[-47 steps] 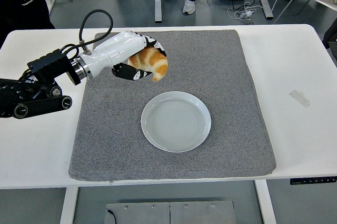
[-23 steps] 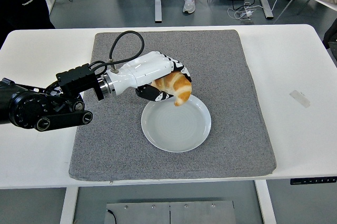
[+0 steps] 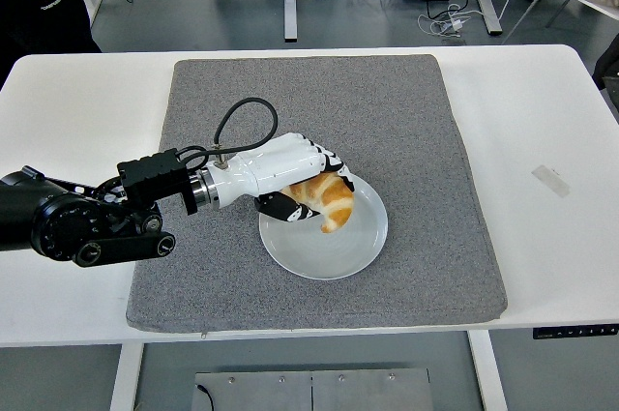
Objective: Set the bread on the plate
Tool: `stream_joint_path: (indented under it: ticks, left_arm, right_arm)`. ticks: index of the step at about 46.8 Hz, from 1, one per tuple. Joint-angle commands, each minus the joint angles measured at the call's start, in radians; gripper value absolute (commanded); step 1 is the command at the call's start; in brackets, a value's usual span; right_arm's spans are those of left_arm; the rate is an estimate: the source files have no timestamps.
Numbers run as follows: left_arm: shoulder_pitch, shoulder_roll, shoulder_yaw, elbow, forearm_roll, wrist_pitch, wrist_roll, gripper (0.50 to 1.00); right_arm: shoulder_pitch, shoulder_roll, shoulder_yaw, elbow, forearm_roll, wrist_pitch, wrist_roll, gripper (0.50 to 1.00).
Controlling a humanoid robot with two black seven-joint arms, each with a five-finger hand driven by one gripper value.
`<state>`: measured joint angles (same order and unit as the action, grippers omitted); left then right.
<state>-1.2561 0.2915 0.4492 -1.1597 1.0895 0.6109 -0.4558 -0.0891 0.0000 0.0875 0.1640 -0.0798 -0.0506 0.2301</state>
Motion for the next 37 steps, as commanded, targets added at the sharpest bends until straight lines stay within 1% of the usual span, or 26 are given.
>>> stream_joint_path:
  ticks: [1, 7, 14, 18, 20, 37]
  left_arm:
    - [0.007, -0.006, 0.009, 0.008, 0.000, 0.000, 0.000, 0.500]
    - [0.030, -0.028, 0.016, 0.041, 0.000, 0.000, -0.003, 0.500]
    - [0.061, -0.061, 0.014, 0.098, -0.002, 0.000, -0.023, 0.500]
    - [0.073, -0.077, 0.009, 0.114, -0.005, 0.000, -0.038, 0.500]
    - [0.075, -0.080, 0.006, 0.115, -0.008, 0.000, -0.044, 0.500]
    - [0.084, -0.081, 0.008, 0.123, -0.010, 0.000, -0.046, 0.500]
  right_arm:
    - [0.000, 0.000, 0.000, 0.000, 0.000, 0.000, 0.000, 1.000]
    - [0.000, 0.000, 0.000, 0.000, 0.000, 0.000, 0.000, 1.000]
    - [0.000, 0.000, 0.000, 0.000, 0.000, 0.000, 0.000, 1.000]
    - [0.000, 0.000, 0.000, 0.000, 0.000, 0.000, 0.000, 1.000]
    - [0.000, 0.000, 0.000, -0.001, 0.000, 0.000, 0.000, 1.000]
    - [0.000, 0.000, 0.000, 0.000, 0.000, 0.000, 0.000, 1.000]
